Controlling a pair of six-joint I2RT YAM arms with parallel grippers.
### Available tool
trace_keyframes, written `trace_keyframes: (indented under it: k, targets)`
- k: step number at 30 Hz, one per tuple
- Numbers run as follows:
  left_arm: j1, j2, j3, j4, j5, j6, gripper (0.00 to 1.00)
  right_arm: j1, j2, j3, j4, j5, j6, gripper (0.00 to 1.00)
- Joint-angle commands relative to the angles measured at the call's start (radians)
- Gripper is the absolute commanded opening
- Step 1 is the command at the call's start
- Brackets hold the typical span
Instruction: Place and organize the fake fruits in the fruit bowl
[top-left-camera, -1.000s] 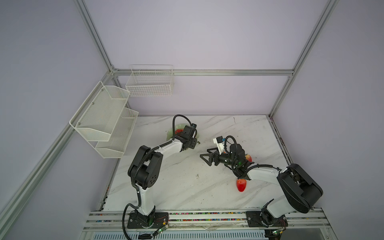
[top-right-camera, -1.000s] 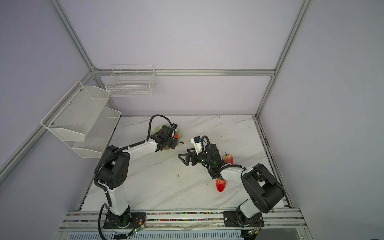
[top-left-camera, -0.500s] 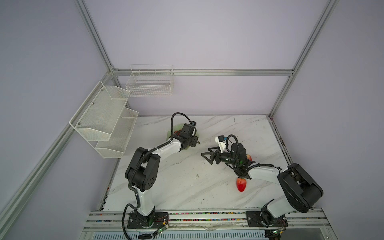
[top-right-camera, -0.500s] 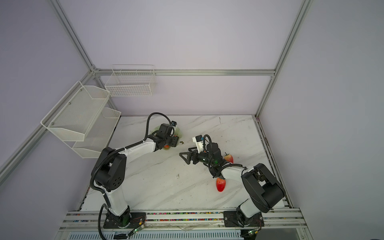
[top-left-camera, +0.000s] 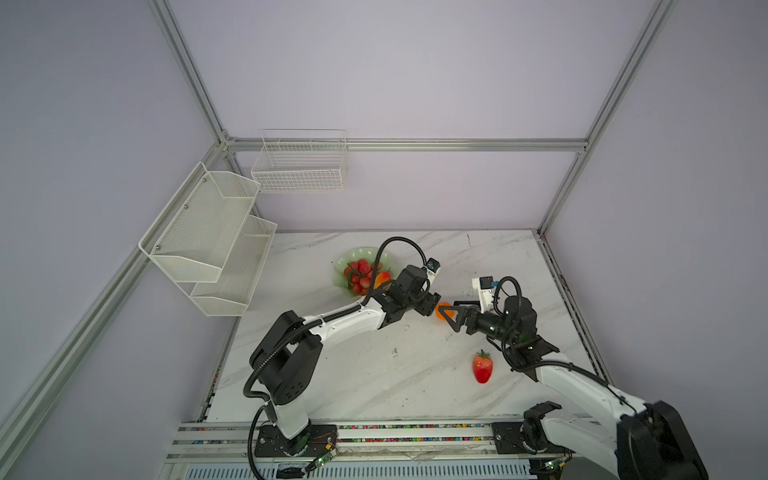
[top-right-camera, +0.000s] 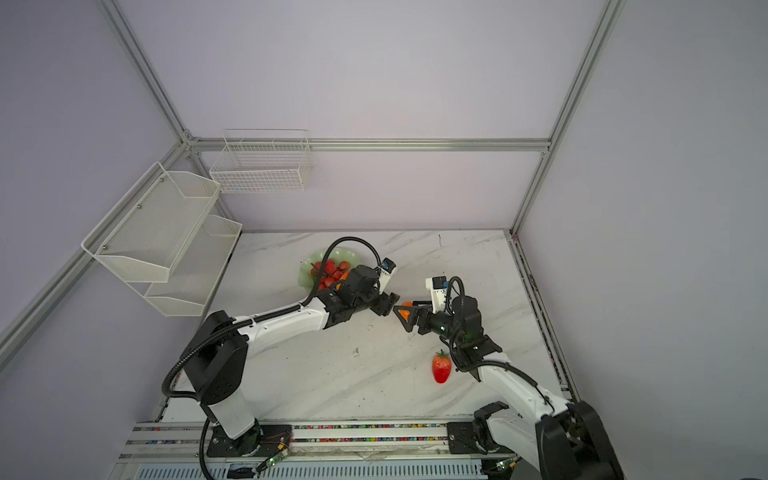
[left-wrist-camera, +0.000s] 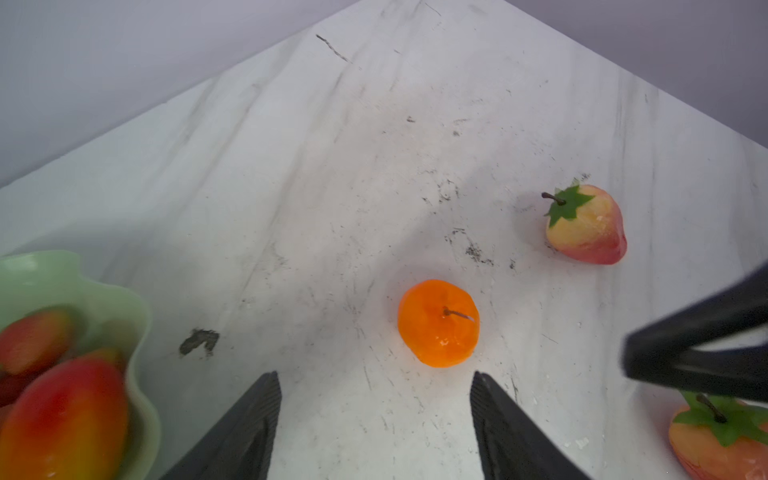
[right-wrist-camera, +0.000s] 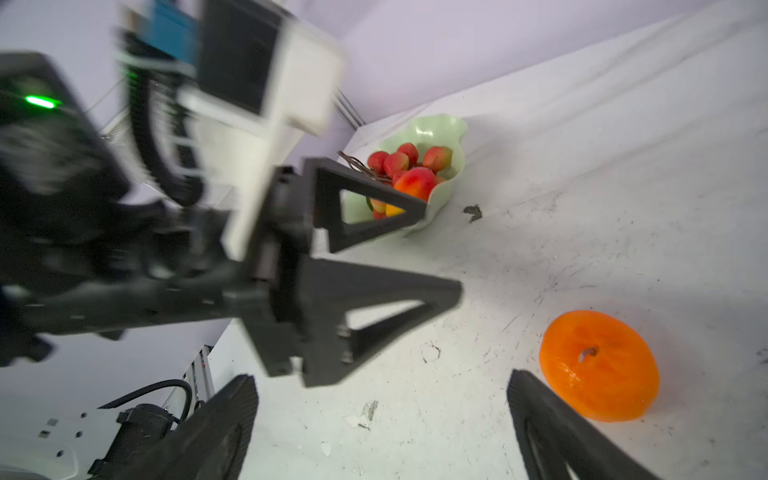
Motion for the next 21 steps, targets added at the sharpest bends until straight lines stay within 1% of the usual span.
trace_keyframes:
  k: [1,3,5,9,10,11,13,16,21]
  targets:
    - [-0.030,0.052,-0.006,0.083,0.024,-0.018,0.74,-0.003,-0.150,-0.053,-0.199,-0.005,0.022,0.97]
    - [-0.049,0.092,0.019,0.089,0.010,-0.016,0.75,-0.003,-0.223,-0.080,-0.246,-0.018,0.054,0.97]
    - [-0.059,0.119,0.036,0.088,0.004,-0.019,0.75,-0.002,-0.277,-0.098,-0.283,-0.028,0.058,0.97]
    - [-0.066,0.160,0.056,0.095,-0.013,-0.027,0.79,-0.002,-0.350,-0.117,-0.326,-0.019,0.069,0.97]
    - [-0.067,0.167,0.059,0.098,-0.009,-0.026,0.79,-0.002,-0.357,-0.121,-0.324,-0.024,0.069,0.97]
    - [-0.066,0.174,0.062,0.104,-0.002,-0.021,0.86,-0.002,-0.359,-0.122,-0.319,-0.030,0.068,0.97]
    - [-0.067,0.192,0.073,0.109,-0.003,-0.017,0.91,-0.002,-0.353,-0.122,-0.322,-0.028,0.064,0.97]
    - [-0.066,0.223,0.099,0.105,-0.019,-0.011,0.92,-0.002,-0.338,-0.125,-0.316,-0.023,0.058,0.97]
    - [-0.066,0.286,0.159,0.105,-0.003,-0.001,0.91,-0.002,-0.350,-0.128,-0.319,-0.016,0.061,0.97]
